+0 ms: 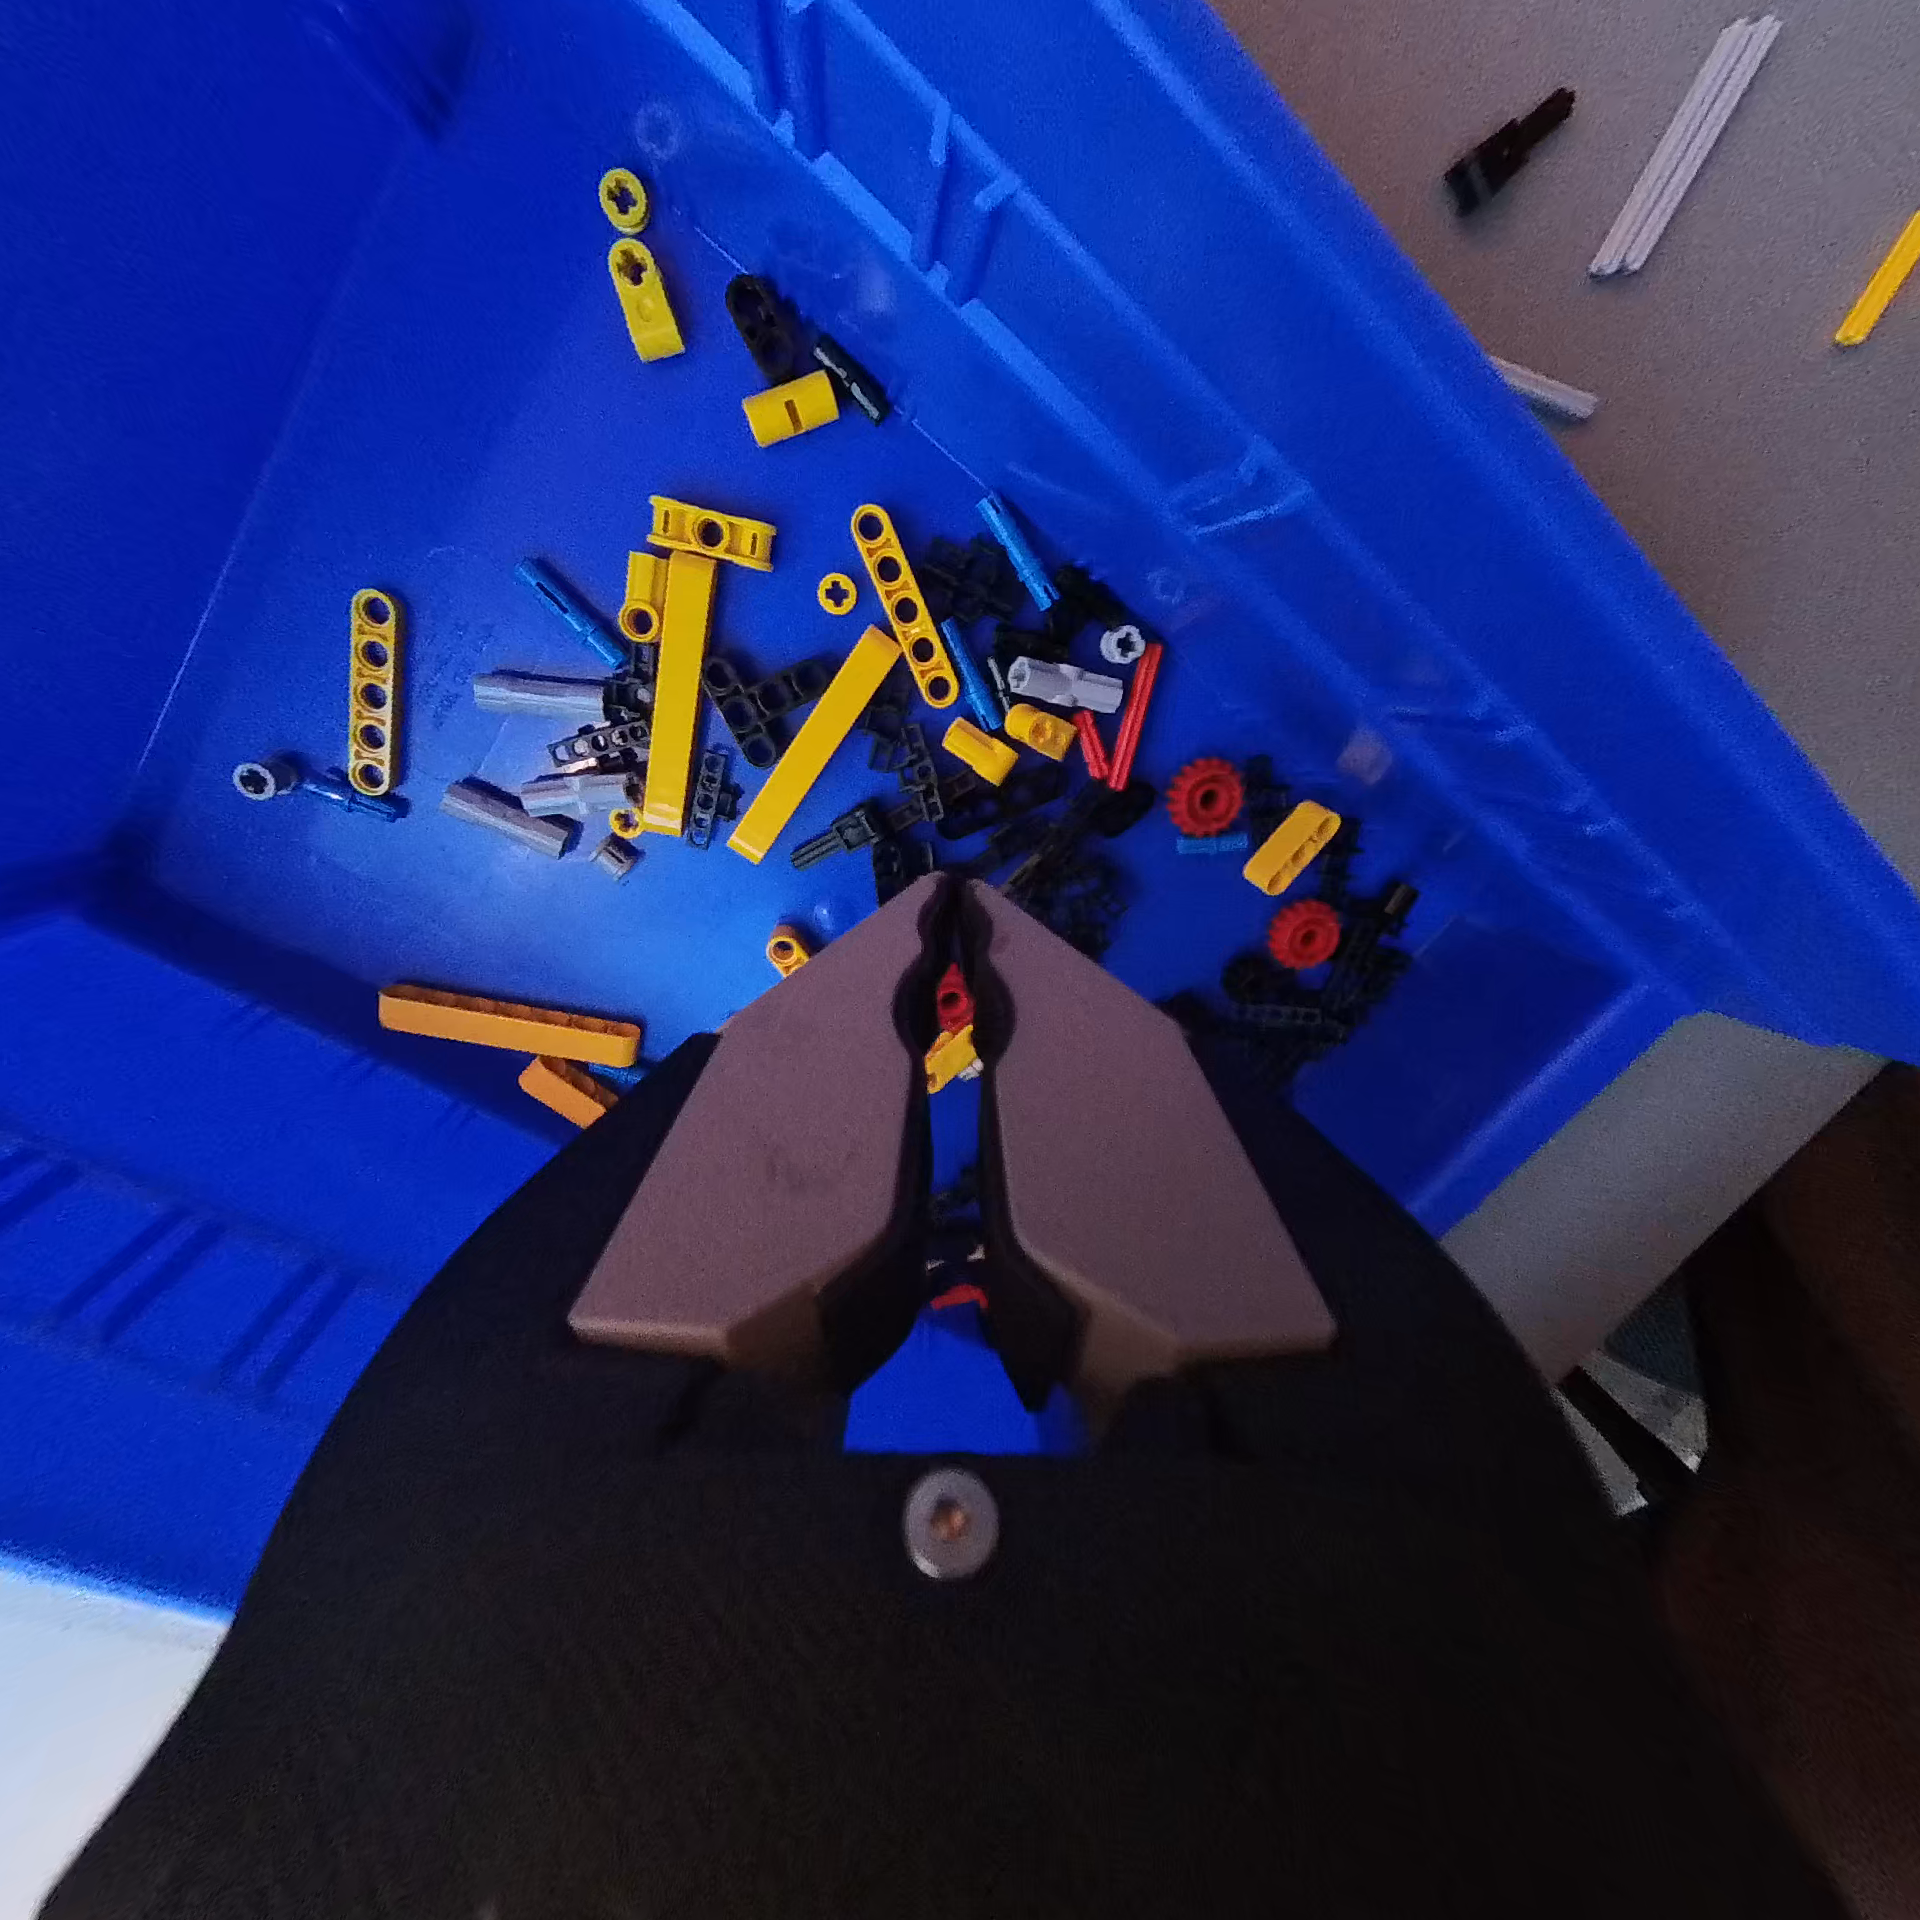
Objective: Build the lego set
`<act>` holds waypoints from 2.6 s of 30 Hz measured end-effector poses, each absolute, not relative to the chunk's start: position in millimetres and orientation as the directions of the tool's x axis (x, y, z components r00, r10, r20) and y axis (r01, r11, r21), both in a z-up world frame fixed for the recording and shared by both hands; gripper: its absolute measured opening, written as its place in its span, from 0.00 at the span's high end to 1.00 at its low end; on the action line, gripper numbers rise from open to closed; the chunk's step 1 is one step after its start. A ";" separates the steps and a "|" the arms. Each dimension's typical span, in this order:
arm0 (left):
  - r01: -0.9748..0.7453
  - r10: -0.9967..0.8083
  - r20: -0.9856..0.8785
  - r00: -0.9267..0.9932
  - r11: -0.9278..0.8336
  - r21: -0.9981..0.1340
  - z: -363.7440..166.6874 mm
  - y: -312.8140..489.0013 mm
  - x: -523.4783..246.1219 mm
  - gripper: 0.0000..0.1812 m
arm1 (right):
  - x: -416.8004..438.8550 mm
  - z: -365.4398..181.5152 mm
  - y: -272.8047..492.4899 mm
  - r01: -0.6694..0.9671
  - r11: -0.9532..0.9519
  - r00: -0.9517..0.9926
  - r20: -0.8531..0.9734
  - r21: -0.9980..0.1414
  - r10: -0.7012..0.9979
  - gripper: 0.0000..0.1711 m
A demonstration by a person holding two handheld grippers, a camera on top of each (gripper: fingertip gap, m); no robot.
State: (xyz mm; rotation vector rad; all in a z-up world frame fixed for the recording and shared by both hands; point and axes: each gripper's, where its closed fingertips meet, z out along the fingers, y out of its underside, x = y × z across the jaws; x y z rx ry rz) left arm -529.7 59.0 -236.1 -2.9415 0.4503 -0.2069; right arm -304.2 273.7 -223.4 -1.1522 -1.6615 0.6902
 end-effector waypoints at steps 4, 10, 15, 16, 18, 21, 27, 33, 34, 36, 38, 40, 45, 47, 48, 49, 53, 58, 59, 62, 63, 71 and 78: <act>-0.288 -0.309 0.114 0.944 -0.942 -0.171 -237.4 60.1 -528.6 1.00 | -304.6 -223.4 274.7 0.373 0.389 -0.086 0.386 -0.843 0.919 1.00; -0.275 -0.294 0.100 0.950 -0.946 -0.170 -237.6 61.2 -533.6 1.00 | -305.2 -224.3 274.9 0.378 0.393 -0.085 0.391 -0.838 0.916 1.00; -0.231 -0.248 0.076 0.966 -0.955 -0.186 -234.1 64.0 -544.8 1.00 | -305.4 -224.1 275.7 0.379 0.388 -0.082 0.388 -0.840 0.918 1.00; -0.229 -0.247 0.078 0.966 -0.954 -0.192 -233.1 64.6 -544.9 1.00 | -305.4 -224.2 275.9 0.379 0.388 -0.081 0.388 -0.840 0.918 1.00; -0.223 -0.241 0.068 0.968 -0.954 -0.198 -231.5 65.4 -547.1 1.00 | -305.5 -224.2 275.8 0.379 0.390 -0.081 0.389 -0.839 0.918 1.00; -0.218 -0.235 0.065 0.970 -0.955 -0.200 -230.7 65.3 -548.5 1.00 | -305.5 -224.3 275.7 0.381 0.393 -0.081 0.393 -0.837 0.916 1.00; -0.165 -0.155 -0.070 0.985 -0.974 -0.158 -234.4 61.8 -583.9 1.00 | -305.2 -223.9 275.1 0.377 0.395 -0.083 0.394 -0.838 0.915 1.00; -0.113 -0.100 -0.088 0.991 -0.980 -0.166 -237.2 64.6 -599.7 1.00 | -305.1 -223.8 274.7 0.376 0.395 -0.085 0.393 -0.838 0.916 1.00; -0.114 -0.099 -0.093 0.991 -0.979 -0.171 -236.7 65.5 -600.2 1.00 | -305.0 -223.8 274.6 0.376 0.395 -0.086 0.393 -0.838 0.916 1.00; -0.115 -0.099 -0.097 0.990 -0.977 -0.178 -235.7 66.5 -600.7 1.00 | -305.0 -224.0 274.5 0.377 0.395 -0.087 0.392 -0.838 0.916 1.00; -0.110 -0.091 -0.109 0.990 -0.976 -0.188 -234.9 67.8 -603.4 1.00 | -305.1 -223.9 274.5 0.376 0.395 -0.087 0.392 -0.838 0.916 1.00; -0.103 -0.084 -0.108 0.991 -0.977 -0.188 -234.7 67.6 -604.8 1.00 | -305.0 -223.9 274.4 0.376 0.395 -0.087 0.392 -0.838 0.916 1.00; -0.117 -0.098 -0.110 0.989 -0.977 -0.178 -236.6 66.9 -602.2 1.00 | -305.0 -224.0 274.3 0.376 0.395 -0.088 0.393 -0.838 0.915 1.00; -0.124 -0.107 -0.106 0.989 -0.977 -0.172 -237.9 66.8 -599.9 1.00 | -305.0 -224.0 274.2 0.376 0.396 -0.088 0.393 -0.838 0.915 1.00; -0.126 -0.109 -0.106 0.988 -0.977 -0.171 -238.4 66.7 -599.4 1.00 | -305.1 -224.0 274.2 0.376 0.396 -0.088 0.393 -0.838 0.915 1.00; -0.128 -0.111 -0.109 0.988 -0.977 -0.169 -238.4 66.2 -600.1 1.00 | -305.1 -224.0 274.2 0.376 0.396 -0.088 0.393 -0.838 0.915 1.00; -0.098 -0.079 -0.107 0.991 -0.978 -0.183 -236.6 65.7 -607.8 1.00 | -305.0 -224.0 274.2 0.376 0.395 -0.088 0.392 -0.838 0.916 1.00; -0.111 -0.098 -0.104 0.990 -0.984 -0.138 -244.7 61.0 -604.9 1.00 | -305.0 -224.2 274.2 0.376 0.396 -0.088 0.393 -0.838 0.915 1.00; -0.118 -0.104 -0.107 0.989 -0.984 -0.135 -245.4 61.3 -604.1 1.00 | -305.1 -224.3 274.2 0.377 0.396 -0.089 0.393 -0.837 0.915 1.00; -0.115 -0.101 -0.101 0.990 -0.983 -0.141 -244.8 62.1 -603.4 1.00 | -305.2 -224.6 274.1 0.377 0.397 -0.089 0.394 -0.837 0.915 1.00; -0.112 -0.098 -0.101 0.990 -0.983 -0.143 -244.4 61.9 -604.0 1.00 | -305.2 -224.5 274.2 0.378 0.397 -0.089 0.394 -0.837 0.915 1.00; -0.130 -0.119 -0.087 0.989 -0.982 -0.139 -245.8 62.7 -597.4 1.00 | -305.3 -224.7 274.0 0.378 0.397 -0.090 0.394 -0.836 0.915 1.00; -0.145 -0.141 -0.034 0.989 -0.978 -0.152 -245.5 64.4 -585.1 1.00 | -305.4 -224.9 273.9 0.378 0.397 -0.091 0.393 -0.836 0.915 1.00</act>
